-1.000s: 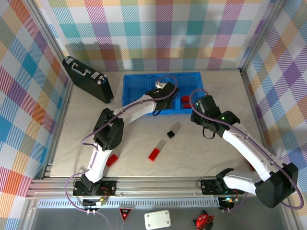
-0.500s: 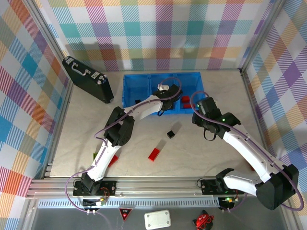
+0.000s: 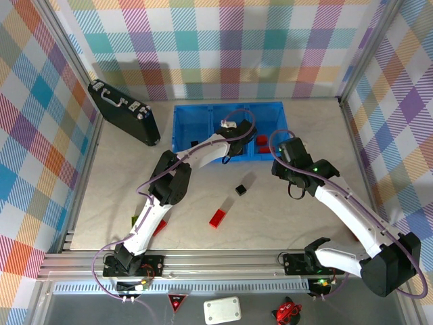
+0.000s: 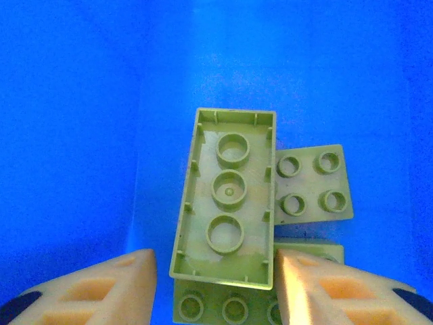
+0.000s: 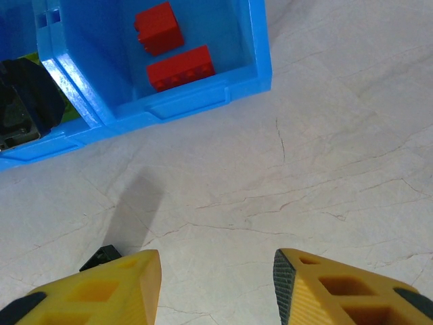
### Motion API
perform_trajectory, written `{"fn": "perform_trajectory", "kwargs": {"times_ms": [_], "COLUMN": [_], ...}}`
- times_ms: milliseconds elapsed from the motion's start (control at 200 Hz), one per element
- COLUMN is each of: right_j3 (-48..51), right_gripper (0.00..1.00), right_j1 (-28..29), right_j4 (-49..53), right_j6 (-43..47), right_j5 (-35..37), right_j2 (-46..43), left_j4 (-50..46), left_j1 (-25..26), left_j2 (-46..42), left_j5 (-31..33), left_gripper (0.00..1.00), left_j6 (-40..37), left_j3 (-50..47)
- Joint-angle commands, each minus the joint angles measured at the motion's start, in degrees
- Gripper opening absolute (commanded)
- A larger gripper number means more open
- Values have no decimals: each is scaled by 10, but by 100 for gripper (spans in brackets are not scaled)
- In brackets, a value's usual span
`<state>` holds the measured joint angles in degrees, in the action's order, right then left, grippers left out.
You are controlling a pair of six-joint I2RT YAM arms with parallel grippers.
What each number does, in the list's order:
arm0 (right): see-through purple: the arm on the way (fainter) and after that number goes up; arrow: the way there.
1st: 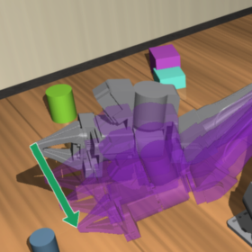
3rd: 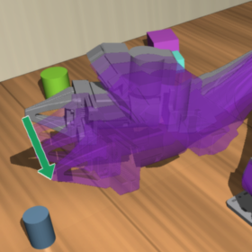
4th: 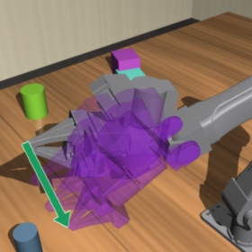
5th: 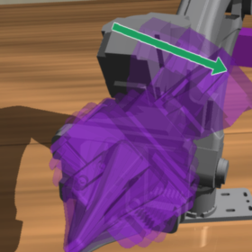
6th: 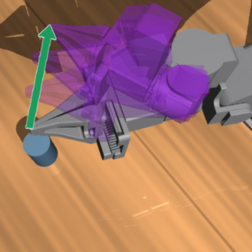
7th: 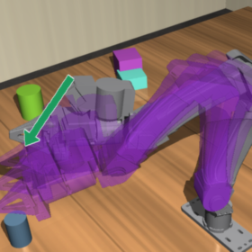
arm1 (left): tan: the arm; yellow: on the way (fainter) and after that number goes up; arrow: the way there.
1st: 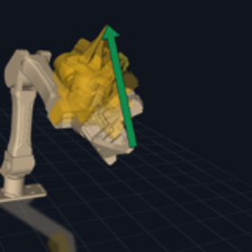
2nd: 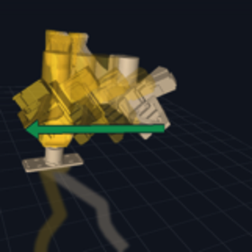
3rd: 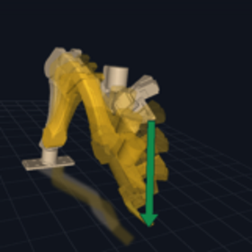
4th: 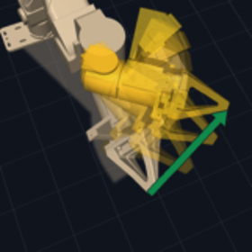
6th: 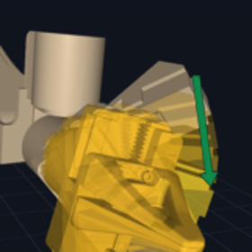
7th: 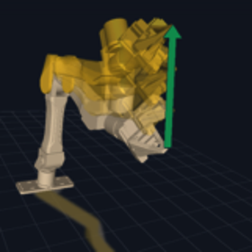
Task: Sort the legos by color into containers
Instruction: Place the lego in the container, then pick up the lego from the center of the table.
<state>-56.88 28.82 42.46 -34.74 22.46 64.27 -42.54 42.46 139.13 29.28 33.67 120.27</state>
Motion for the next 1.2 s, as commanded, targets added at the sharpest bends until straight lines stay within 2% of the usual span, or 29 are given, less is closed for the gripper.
{"fn": "perform_trajectory", "kwargs": {"times_ms": [0, 590, 985, 1195], "right_j3": [4, -9, -28, -34], "right_gripper": [49, 49, 50, 50], "right_j1": [-4, -5, -4, -3], "right_j4": [3, 9, 12, 11], "right_j6": [9, 31, 71, 73], "right_j5": [1, -44, -145, -178], "right_j2": [-12, 11, 61, 86], "left_j4": [-29, -18, 22, 22], "left_j1": [-4, -3, -10, -22], "left_j2": [-29, -141, -269, -342], "left_j5": [7, -47, -124, -141], "left_gripper": [50, 48, 47, 48], "left_j6": [4, -8, -60, -69], "left_j3": [10, -61, -212, -306]}}
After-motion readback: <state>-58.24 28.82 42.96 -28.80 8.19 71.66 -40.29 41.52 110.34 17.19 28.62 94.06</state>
